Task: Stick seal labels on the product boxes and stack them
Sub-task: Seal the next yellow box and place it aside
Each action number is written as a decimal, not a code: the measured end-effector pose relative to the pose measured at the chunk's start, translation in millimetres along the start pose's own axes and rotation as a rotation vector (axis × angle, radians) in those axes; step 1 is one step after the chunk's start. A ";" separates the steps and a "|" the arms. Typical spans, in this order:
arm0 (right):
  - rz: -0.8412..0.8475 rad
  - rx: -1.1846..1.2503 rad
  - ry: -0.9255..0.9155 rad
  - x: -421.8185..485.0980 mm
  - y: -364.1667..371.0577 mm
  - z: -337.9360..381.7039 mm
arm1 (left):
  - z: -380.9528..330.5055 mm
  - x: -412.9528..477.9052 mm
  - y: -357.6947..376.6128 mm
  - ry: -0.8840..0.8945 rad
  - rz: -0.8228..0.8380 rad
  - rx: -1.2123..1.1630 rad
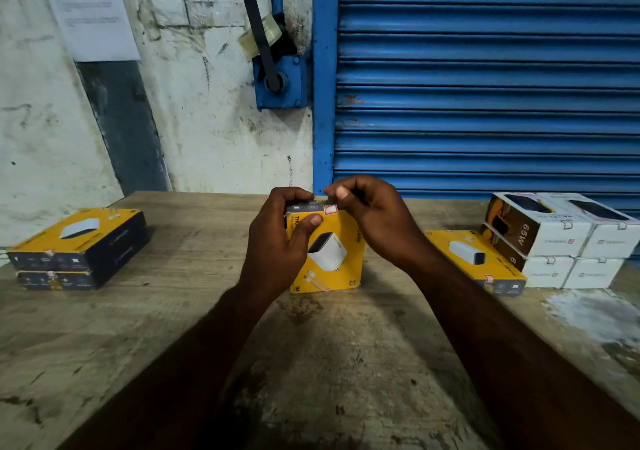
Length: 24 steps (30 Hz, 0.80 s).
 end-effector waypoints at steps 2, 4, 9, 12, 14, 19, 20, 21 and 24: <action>0.014 0.013 0.012 0.0 -2.3 0.0 | 0.4 -0.2 -0.2 0.000 -0.002 -0.001; 0.029 -0.041 -0.011 -1.7 -2.5 1.5 | 1.0 0.0 0.3 0.000 -0.003 0.000; 0.023 -0.115 -0.053 -3.7 -2.3 4.4 | 1.8 -0.1 0.5 -0.004 -0.004 -0.003; 0.034 -0.071 -0.047 -3.7 -2.2 4.0 | 1.5 -0.2 0.3 0.001 -0.002 0.001; 0.032 -0.030 -0.033 -3.5 -3.0 3.0 | 1.3 0.0 0.1 0.001 -0.002 0.002; 0.033 0.031 -0.021 -3.0 -1.6 1.7 | 0.5 -0.4 -0.9 -0.007 -0.007 0.004; 0.028 0.076 -0.008 -3.0 -2.4 1.1 | 0.8 -0.2 -1.0 -0.012 -0.007 0.001; 0.021 0.135 0.013 -3.0 -4.1 0.7 | 1.1 -0.2 -1.5 -0.017 -0.009 -0.001; 0.009 0.172 0.023 -1.9 -10.3 0.2 | 2.2 0.6 -2.2 -0.021 -0.012 0.004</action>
Point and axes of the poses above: each hand's wrist, its own x-axis towards the middle knuckle, its own y-axis out of the palm, z = x × y, the point moved 7 cm from there along x, towards the middle knuckle, and after that the axes turned 6 degrees about y, right-handed, at the moved point
